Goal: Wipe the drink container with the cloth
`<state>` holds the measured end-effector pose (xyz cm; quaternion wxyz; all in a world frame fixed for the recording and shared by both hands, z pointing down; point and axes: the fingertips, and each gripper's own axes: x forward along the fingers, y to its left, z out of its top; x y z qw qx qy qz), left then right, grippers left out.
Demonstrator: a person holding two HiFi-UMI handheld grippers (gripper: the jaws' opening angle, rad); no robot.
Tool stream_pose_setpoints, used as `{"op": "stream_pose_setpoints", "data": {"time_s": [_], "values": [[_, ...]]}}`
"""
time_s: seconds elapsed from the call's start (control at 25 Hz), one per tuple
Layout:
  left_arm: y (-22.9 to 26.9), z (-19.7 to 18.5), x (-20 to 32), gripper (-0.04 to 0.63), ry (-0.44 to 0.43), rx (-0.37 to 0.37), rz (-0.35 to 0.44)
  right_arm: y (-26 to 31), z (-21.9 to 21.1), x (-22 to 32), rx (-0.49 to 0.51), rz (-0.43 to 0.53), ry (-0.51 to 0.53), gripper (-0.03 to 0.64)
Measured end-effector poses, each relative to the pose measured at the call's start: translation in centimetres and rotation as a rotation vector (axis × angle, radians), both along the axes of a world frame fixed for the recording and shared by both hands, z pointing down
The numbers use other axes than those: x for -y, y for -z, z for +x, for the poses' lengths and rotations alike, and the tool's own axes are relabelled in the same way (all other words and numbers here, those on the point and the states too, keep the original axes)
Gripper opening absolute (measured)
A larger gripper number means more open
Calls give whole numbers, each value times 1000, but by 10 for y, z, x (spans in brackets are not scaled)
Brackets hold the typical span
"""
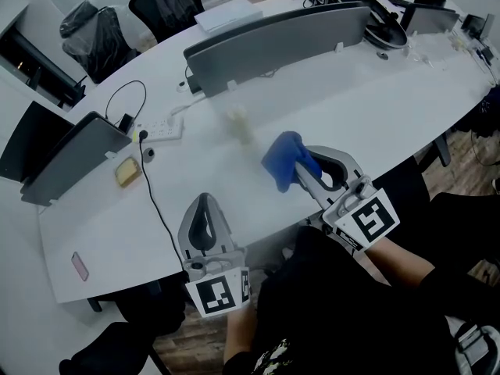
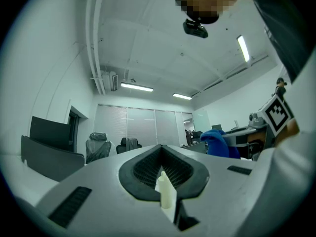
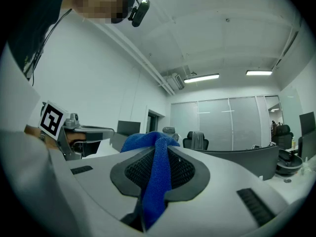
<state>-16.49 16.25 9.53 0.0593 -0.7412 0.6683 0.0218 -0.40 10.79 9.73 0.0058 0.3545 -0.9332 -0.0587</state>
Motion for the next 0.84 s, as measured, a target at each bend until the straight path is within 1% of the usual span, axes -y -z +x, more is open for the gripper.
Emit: {"op": "stream_pose_setpoints", "data": {"time_s": [0.84], "values": [[-2, -4, 1, 3, 11, 12, 3, -5, -10, 1, -24, -3, 29, 57]]}}
